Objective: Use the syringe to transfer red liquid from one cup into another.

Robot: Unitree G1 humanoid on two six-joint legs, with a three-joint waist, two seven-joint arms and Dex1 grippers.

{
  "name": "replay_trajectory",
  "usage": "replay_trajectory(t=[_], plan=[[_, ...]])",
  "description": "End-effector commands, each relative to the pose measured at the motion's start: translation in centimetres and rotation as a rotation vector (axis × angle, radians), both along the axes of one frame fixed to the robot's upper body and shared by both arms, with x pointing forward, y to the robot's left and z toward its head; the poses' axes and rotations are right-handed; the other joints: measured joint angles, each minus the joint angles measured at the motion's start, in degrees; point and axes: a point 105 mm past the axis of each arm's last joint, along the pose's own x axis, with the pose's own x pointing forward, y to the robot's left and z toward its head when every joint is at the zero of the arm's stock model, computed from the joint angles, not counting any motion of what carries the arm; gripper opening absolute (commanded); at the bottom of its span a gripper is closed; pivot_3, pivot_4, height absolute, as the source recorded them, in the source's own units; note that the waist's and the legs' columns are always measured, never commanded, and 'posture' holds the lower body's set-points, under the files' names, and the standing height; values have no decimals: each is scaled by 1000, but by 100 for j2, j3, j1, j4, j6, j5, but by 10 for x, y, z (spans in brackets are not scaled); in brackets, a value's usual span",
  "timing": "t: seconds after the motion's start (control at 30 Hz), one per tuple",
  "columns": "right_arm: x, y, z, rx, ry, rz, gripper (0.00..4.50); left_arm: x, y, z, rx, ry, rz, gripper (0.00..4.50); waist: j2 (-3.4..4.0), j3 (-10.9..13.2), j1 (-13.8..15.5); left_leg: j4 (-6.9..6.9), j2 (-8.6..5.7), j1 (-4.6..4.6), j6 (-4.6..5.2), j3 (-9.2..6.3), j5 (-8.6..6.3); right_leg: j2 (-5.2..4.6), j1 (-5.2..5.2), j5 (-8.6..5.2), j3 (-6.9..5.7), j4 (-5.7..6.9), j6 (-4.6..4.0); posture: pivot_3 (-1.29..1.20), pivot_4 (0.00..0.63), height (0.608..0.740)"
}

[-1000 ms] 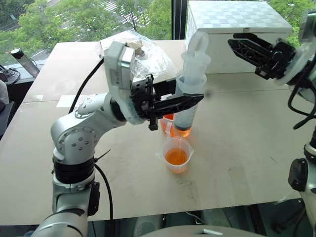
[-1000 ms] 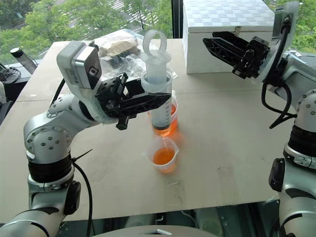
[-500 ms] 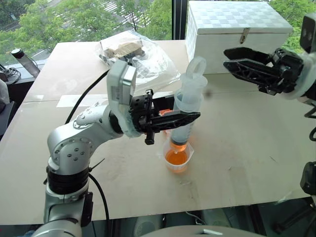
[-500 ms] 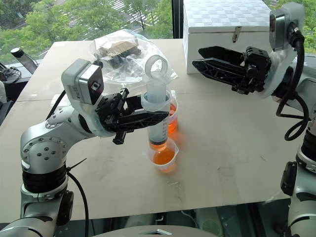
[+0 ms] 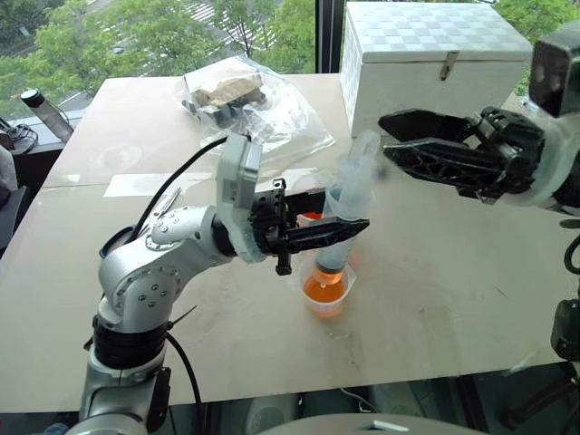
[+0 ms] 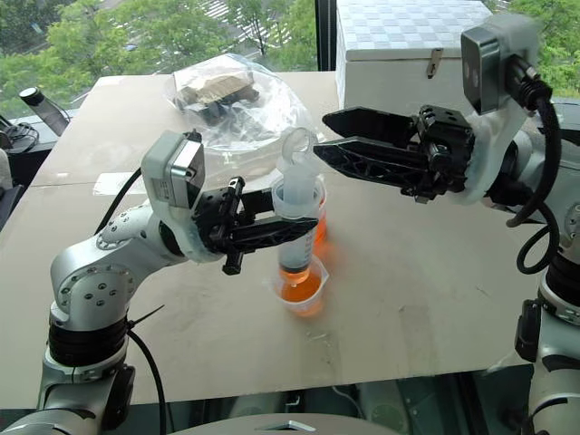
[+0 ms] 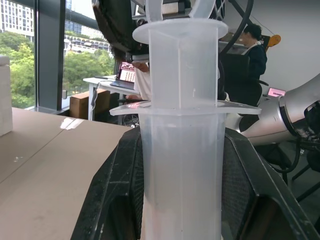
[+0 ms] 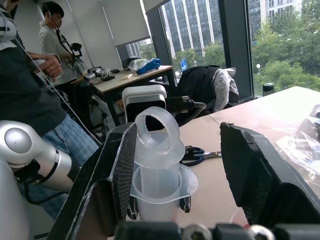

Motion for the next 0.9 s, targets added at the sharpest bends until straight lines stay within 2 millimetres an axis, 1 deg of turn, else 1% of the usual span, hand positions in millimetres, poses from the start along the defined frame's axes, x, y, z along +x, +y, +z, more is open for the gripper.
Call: replay_trajectory(t=[0.03, 0.2, 0.3, 0.33, 0.37, 0.4, 0.43, 0.47, 0.9], plan=[[-4, 5, 3, 11, -39, -2, 2831, -7, -1, 7, -26, -46, -17, 1421, 0, 0, -1, 0, 0, 0, 0, 0, 0, 0, 0, 0, 0, 0, 0, 0, 150, 740], [-4, 8, 3, 12, -44, -10, 2831, -7, -2, 5, -22, -47, -12, 1421, 0, 0, -2, 0, 0, 0, 0, -1, 0, 1, 0, 0, -1, 0, 0, 0, 150, 740], [-5, 10, 7, 32, -44, -3, 2044, -7, -2, 3, -17, -45, -8, 1421, 0, 0, -2, 0, 0, 0, 0, -1, 0, 0, 0, 0, -1, 0, 0, 0, 150, 740], [-5, 10, 6, 32, -42, -1, 1495, -6, -2, 3, -15, -45, -7, 1421, 0, 0, -3, 0, 0, 0, 0, -1, 0, 0, 0, 0, -1, 0, 0, 0, 150, 740], [-5, 10, 5, 30, -40, -1, 1178, -6, -1, 2, -15, -45, -4, 1421, 0, 0, -3, 0, 0, 0, 0, -1, 0, 1, 0, 0, -1, 0, 0, 0, 150, 740], [-6, 10, 5, 28, -38, -1, 734, -6, -1, 2, -16, -45, -2, 1421, 0, 0, -2, 0, 0, 0, 0, -1, 0, 1, -1, 0, -1, 0, 0, 0, 150, 740], [-6, 10, 4, 26, -36, -1, 198, -5, -1, 2, -16, -45, 0, 1421, 0, 0, -2, 0, 0, 0, 0, -1, 0, 1, 0, 0, -1, 0, 0, 0, 150, 740], [-6, 10, 4, 25, -35, 1, 80, -5, -1, 2, -17, -45, 1, 1421, 0, 0, -1, 0, 0, 0, 0, -1, 0, 1, 0, 0, -1, 0, 0, 0, 150, 740], [-12, 10, -14, -63, 2, 24, 80, -2, -1, 3, -35, -56, 28, 1421, 0, 0, 1, 0, 0, 0, 0, -1, 0, 0, 0, 0, -1, -2, 0, 0, 150, 740]])
